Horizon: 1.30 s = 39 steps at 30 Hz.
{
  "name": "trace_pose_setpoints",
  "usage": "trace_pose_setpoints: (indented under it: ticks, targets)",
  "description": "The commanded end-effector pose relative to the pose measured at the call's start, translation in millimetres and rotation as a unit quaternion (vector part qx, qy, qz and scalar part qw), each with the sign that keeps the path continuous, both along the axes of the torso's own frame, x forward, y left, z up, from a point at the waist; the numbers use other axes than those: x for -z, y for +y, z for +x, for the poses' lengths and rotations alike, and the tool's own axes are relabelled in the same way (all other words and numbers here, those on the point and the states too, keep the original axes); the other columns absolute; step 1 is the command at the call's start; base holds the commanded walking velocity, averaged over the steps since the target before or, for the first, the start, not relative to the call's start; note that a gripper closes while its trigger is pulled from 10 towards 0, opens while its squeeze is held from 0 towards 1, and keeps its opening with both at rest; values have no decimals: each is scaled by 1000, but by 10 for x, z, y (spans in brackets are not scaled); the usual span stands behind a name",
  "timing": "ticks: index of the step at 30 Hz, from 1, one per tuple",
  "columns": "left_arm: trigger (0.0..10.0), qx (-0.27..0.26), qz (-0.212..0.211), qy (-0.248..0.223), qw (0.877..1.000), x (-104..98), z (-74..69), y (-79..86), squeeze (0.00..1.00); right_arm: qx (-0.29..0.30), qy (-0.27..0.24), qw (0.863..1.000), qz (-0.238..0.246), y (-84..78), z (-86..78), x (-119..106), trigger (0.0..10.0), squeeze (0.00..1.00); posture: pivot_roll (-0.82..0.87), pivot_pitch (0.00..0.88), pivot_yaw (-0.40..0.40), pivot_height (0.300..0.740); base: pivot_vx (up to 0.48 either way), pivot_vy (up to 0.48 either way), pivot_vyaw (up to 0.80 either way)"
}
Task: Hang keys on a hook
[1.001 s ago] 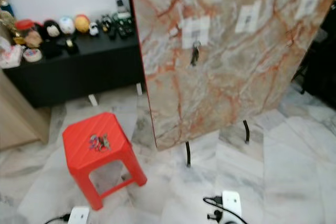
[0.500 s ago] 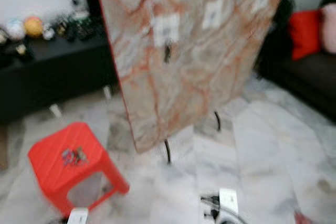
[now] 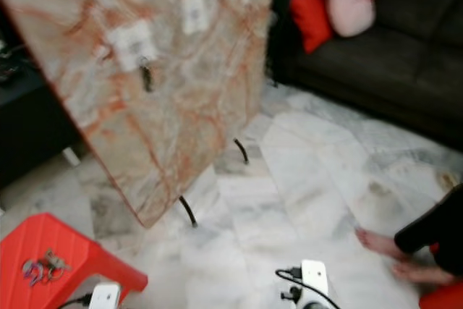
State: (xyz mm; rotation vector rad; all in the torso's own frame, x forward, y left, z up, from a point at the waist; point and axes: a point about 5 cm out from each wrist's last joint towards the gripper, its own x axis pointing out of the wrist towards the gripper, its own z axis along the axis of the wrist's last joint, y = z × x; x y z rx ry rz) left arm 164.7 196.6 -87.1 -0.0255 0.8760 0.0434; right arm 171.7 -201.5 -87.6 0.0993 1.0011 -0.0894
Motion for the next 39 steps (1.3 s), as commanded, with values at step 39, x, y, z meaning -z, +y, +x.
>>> trace_pose_setpoints:
  ticks: [39]
  targets:
    - [10000,-17,7,10,1000,23,-98,107,0,-7,-11,1000,5,73,58,-17,10000,0,-10,25,-4,740,337,0,-337]
